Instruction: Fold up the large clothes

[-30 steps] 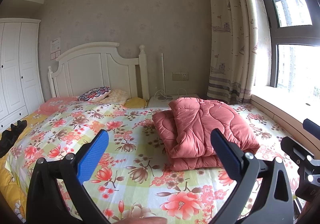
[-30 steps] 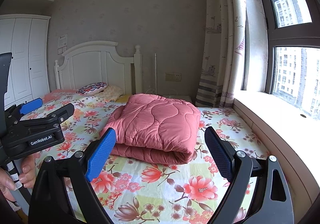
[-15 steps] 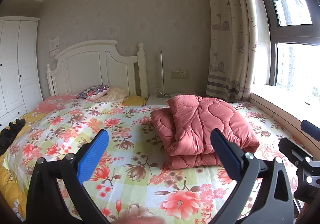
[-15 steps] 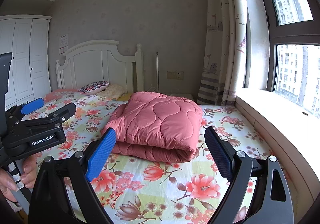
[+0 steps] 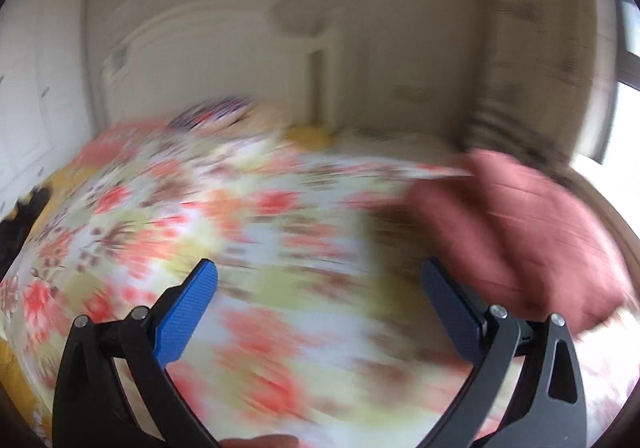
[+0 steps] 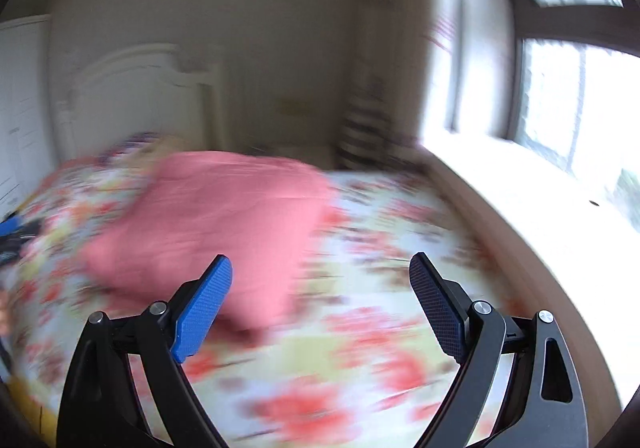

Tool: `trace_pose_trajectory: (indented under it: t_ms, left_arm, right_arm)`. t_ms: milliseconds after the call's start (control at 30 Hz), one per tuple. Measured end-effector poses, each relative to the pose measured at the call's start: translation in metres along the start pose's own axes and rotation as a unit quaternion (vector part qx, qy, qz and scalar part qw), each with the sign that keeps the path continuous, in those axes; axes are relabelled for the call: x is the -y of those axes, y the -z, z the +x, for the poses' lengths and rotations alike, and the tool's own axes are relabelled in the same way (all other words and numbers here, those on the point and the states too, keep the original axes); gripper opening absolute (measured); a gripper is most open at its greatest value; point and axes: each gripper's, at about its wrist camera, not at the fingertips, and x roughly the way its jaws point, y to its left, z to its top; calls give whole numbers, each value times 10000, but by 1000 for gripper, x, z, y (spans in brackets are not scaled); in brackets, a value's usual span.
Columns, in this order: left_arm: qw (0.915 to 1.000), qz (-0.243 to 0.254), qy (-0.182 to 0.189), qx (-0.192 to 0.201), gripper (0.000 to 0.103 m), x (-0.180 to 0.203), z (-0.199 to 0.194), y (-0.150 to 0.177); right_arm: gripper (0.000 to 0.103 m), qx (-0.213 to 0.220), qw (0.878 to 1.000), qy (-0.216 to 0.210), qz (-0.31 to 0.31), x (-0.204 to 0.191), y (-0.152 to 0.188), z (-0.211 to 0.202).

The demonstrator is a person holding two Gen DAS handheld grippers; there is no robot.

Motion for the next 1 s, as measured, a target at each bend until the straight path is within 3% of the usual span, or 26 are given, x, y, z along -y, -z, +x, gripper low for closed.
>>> trace_pose_trajectory:
  t_ms: [67,167,267,333,567,1000]
  left_arm:
    - [9985,-229,-435,-230,101,-51,39,-19]
    - [9891,-641,-1117,-718,101,-147,107,-47]
    - [9814,-1042,-1128,-1155,101,-213,153,-56]
    - [9768,-1164,-1290,-1250,101,-243,173,-57]
    - [9763,-1039,-1579,-1058,101,-260,197,-60]
    - [9769,-1065,-1563,-995,101,-260,197,-60]
  right_arm:
    - [86,-387,9962,595,513,68,-19,29]
    - [86,-945,9811,1250,1137,166,-36,69]
    - [87,-1460,9610,1869,1424,241,-40,101]
    - [87,-1692,9514,1855,1783,278,-40,113]
    - [87,-1796,9498,1990,1613,315,-53,133]
    - [87,-1788,9486,2023,1650,315,-54,133]
